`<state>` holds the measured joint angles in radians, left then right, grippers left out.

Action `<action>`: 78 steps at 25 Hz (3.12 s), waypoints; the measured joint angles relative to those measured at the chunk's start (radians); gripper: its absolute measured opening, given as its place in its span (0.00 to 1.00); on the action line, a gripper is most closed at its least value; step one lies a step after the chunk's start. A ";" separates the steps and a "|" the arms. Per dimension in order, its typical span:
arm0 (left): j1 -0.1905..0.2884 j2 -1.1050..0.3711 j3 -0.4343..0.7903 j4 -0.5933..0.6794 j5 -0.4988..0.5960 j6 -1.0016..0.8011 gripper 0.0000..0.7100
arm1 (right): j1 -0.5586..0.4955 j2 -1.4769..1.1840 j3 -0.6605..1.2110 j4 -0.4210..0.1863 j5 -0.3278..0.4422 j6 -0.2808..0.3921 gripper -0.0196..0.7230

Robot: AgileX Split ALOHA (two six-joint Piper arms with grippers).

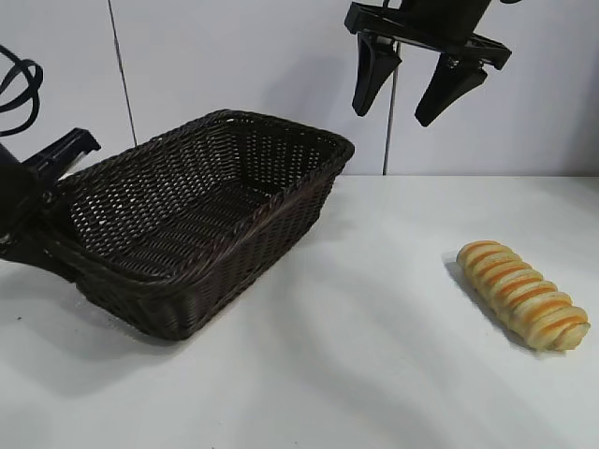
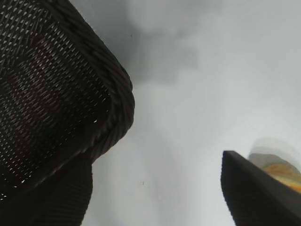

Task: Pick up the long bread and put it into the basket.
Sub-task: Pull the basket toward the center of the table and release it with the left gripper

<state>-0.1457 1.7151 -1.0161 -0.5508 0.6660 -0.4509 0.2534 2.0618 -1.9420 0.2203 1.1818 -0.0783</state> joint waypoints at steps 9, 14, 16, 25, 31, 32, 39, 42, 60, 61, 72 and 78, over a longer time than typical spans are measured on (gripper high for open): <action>0.012 0.053 -0.122 0.118 0.149 0.110 0.16 | 0.000 0.000 0.000 0.003 0.000 0.000 0.77; 0.012 0.144 -0.297 0.139 0.290 0.266 0.16 | 0.000 0.000 0.000 0.004 0.001 0.000 0.77; 0.012 0.184 -0.368 0.140 0.353 0.355 0.16 | 0.000 0.000 0.000 0.004 0.002 0.000 0.77; 0.010 0.330 -0.536 0.153 0.500 0.542 0.16 | 0.000 0.000 0.000 0.004 0.004 0.000 0.77; 0.008 0.380 -0.580 0.154 0.506 0.593 0.16 | 0.000 0.000 0.000 0.004 0.004 0.000 0.77; 0.006 0.383 -0.582 0.156 0.504 0.601 0.16 | 0.000 0.000 0.000 0.004 0.004 0.000 0.77; -0.001 0.421 -0.609 0.138 0.481 0.611 0.16 | 0.000 0.000 0.000 0.004 0.004 0.000 0.77; -0.001 0.455 -0.610 0.138 0.477 0.623 0.16 | 0.000 0.000 0.000 0.004 0.004 0.001 0.77; -0.001 0.487 -0.619 0.107 0.453 0.647 0.43 | 0.000 0.000 0.000 0.004 0.002 0.002 0.77; -0.001 0.487 -0.619 0.105 0.453 0.647 0.52 | 0.000 0.000 0.000 0.004 0.002 0.002 0.77; -0.001 0.451 -0.619 0.149 0.462 0.648 0.76 | 0.000 0.000 0.000 0.004 0.002 0.002 0.77; -0.001 0.350 -0.619 0.164 0.493 0.648 0.76 | 0.000 0.000 0.000 0.004 0.002 0.002 0.77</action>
<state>-0.1468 2.0651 -1.6355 -0.3871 1.1594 0.1970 0.2534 2.0618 -1.9420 0.2243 1.1841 -0.0760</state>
